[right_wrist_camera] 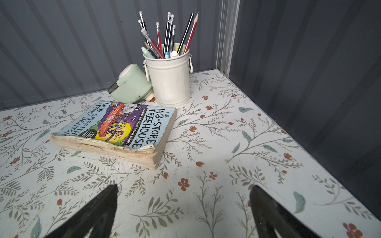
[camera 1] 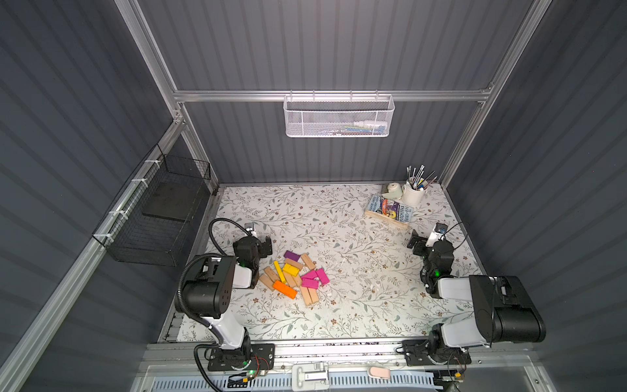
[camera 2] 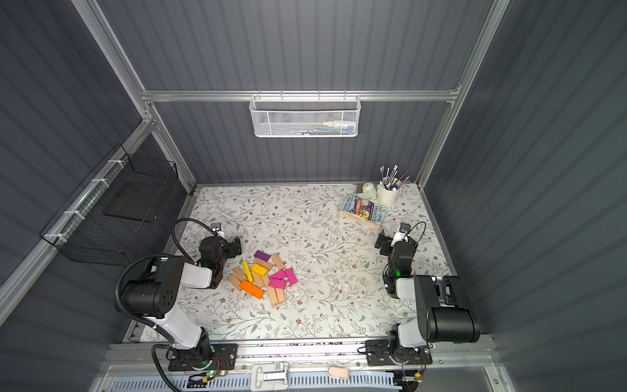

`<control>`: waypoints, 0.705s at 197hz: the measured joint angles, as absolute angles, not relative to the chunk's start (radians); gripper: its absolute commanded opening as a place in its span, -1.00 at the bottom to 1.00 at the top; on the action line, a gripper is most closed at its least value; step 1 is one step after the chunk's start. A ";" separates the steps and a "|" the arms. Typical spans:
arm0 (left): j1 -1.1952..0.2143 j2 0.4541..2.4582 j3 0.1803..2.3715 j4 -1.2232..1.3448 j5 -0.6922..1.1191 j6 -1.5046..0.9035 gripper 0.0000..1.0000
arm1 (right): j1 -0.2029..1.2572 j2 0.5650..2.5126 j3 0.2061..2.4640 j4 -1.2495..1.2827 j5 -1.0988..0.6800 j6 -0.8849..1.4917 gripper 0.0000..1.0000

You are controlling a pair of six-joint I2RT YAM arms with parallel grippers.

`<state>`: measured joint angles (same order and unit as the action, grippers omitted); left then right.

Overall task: Assemble the letter k with building blocks
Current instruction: Pick up the building block from the center of the board.

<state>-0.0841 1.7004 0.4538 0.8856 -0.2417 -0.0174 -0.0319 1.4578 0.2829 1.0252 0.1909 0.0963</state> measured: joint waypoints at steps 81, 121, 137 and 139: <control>-0.084 1.700 0.454 0.892 -0.237 -0.010 1.00 | -0.032 1.458 0.244 1.115 0.180 0.087 0.98; -0.098 1.642 0.453 0.854 -0.246 0.003 0.99 | -0.032 1.341 0.198 1.092 0.189 0.086 0.98; -0.125 1.556 0.460 0.786 -0.284 0.013 0.99 | -0.029 1.221 0.213 0.994 0.210 0.095 0.99; -0.130 1.544 0.464 0.770 -0.289 0.015 0.99 | -0.028 1.209 0.217 0.980 0.212 0.098 0.98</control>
<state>-0.1303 1.5436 0.4644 0.7704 -0.2890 0.0147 -0.0280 1.2091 0.2169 0.9798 0.2119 0.0978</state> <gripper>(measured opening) 0.997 0.991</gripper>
